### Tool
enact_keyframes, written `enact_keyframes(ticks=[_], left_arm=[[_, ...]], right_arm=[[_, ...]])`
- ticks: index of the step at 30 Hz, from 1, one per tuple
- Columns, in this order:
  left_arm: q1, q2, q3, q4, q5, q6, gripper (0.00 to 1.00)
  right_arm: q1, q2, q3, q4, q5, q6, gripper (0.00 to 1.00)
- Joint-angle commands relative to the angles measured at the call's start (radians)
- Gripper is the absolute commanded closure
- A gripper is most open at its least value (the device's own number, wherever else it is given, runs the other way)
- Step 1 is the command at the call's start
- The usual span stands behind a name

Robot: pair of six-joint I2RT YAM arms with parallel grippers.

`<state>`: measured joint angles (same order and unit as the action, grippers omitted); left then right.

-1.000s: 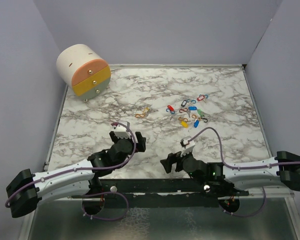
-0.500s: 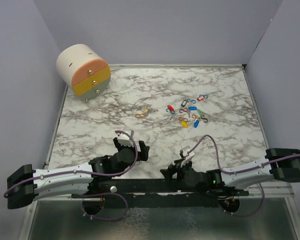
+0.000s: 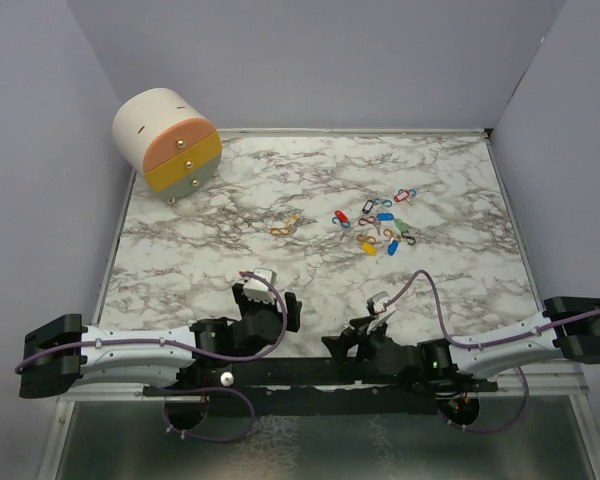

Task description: Put the keys on the keyring

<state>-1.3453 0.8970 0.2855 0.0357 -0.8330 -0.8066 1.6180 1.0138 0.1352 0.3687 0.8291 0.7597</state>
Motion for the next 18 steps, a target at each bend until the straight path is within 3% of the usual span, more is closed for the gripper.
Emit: enact_keyframes(ticks=[1, 18], left_arm=[[-0.015, -0.006, 0.024, 0.01, -0.068, -0.027, 0.01], [-0.026, -0.004, 0.03, -0.006, -0.102, -0.052, 0.01]], right_arm=[[0.011, -0.056, -0.013, -0.044, 0.062, 0.028, 0.07], [0.013, -0.11, -0.006, -0.163, 0.119, 0.099, 0.06]])
